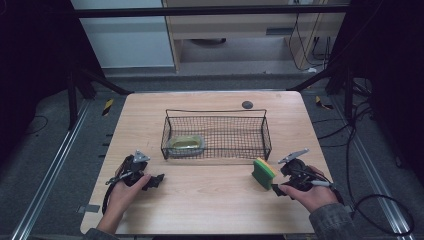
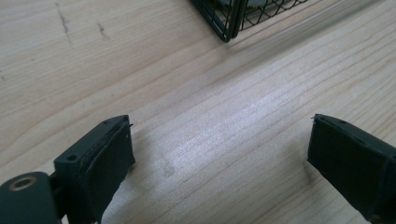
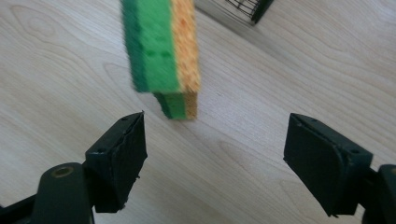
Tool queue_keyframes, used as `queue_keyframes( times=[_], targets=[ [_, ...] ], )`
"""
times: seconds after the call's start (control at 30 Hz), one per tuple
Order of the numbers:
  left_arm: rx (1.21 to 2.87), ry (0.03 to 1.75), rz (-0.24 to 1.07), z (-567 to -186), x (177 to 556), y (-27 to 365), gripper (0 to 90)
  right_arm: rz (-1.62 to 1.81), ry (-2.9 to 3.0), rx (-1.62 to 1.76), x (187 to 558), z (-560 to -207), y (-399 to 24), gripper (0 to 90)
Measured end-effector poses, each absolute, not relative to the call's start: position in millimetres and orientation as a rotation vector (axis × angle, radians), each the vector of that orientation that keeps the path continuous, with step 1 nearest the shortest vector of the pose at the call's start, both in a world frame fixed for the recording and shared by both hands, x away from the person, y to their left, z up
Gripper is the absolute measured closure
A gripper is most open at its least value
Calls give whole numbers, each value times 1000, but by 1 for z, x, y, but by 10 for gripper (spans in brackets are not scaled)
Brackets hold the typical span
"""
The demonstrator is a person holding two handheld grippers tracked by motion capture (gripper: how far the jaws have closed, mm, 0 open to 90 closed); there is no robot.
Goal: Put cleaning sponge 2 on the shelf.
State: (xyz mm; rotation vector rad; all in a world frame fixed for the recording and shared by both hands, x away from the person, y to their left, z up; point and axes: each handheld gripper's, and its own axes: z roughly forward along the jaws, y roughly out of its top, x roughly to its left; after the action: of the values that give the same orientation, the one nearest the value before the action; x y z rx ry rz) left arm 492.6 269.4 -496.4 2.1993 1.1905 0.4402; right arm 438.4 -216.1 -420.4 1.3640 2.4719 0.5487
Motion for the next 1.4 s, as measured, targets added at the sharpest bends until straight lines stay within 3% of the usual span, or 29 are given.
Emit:
queue_keyframes(
  times=[0.3,0.6,0.87,0.9,1.0,1.4],
  targets=[
    [2204,1171,454,-501,494,269,10,484,2565,1293,458,-399,-189,249],
    [2193,1165,460,-502,494,270,4,424,2647,1262,484,-405,-167,313],
    [2194,1159,459,-502,494,270,1,375,2671,1282,496,-418,-162,465],
    [2196,1155,461,-502,494,271,1,381,2682,1288,497,-419,-163,565],
    [2194,1155,460,-502,494,271,1,397,2684,1287,496,-418,-165,634],
    [2176,1137,467,-505,493,272,0,517,2590,1305,488,-392,-196,639]
  ],
)
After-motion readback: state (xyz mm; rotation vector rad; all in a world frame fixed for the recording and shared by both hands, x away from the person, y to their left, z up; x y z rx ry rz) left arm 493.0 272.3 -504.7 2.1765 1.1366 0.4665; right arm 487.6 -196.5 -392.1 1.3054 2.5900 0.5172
